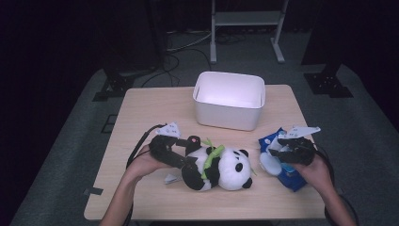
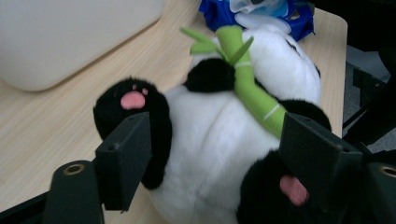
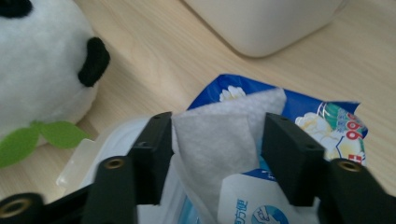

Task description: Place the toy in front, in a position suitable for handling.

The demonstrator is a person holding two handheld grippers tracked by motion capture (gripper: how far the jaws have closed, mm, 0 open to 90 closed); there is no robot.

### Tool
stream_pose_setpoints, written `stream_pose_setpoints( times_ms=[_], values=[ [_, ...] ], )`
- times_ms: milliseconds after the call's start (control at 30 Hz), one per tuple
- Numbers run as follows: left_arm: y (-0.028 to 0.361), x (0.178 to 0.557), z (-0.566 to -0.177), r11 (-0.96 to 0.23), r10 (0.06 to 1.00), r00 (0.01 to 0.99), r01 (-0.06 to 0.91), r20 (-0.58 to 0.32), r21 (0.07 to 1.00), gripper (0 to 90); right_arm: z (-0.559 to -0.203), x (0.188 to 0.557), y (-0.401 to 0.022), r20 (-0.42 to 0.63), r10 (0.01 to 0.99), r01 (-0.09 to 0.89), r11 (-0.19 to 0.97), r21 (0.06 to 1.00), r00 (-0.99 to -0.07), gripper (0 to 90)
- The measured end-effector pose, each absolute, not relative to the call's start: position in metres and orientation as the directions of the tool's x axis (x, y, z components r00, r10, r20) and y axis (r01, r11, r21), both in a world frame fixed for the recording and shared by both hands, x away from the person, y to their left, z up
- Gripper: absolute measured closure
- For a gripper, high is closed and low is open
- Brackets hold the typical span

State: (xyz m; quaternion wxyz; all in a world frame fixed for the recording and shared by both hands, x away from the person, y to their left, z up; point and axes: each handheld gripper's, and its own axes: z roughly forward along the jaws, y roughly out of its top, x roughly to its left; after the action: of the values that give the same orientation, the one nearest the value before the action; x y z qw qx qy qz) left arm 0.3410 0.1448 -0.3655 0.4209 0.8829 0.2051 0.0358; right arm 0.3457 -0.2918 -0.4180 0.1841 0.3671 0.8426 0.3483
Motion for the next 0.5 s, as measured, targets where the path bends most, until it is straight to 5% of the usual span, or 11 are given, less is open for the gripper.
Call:
stream_pose_setpoints(
  times_ms=[333,500],
  values=[
    [0.155,0.334,-0.384,-0.518,0.368,0.913,0.359,-0.177,0.776,19.9,-0.415,0.352,-0.295,0.003,0.762,0.566,0.478,0.672,-0.648,79.7],
    [0.154,0.331,-0.389,-0.521,0.349,0.919,0.352,-0.182,0.778,19.9,-0.408,0.350,-0.296,0.019,0.759,0.579,0.480,0.659,-0.651,83.5]
  ],
)
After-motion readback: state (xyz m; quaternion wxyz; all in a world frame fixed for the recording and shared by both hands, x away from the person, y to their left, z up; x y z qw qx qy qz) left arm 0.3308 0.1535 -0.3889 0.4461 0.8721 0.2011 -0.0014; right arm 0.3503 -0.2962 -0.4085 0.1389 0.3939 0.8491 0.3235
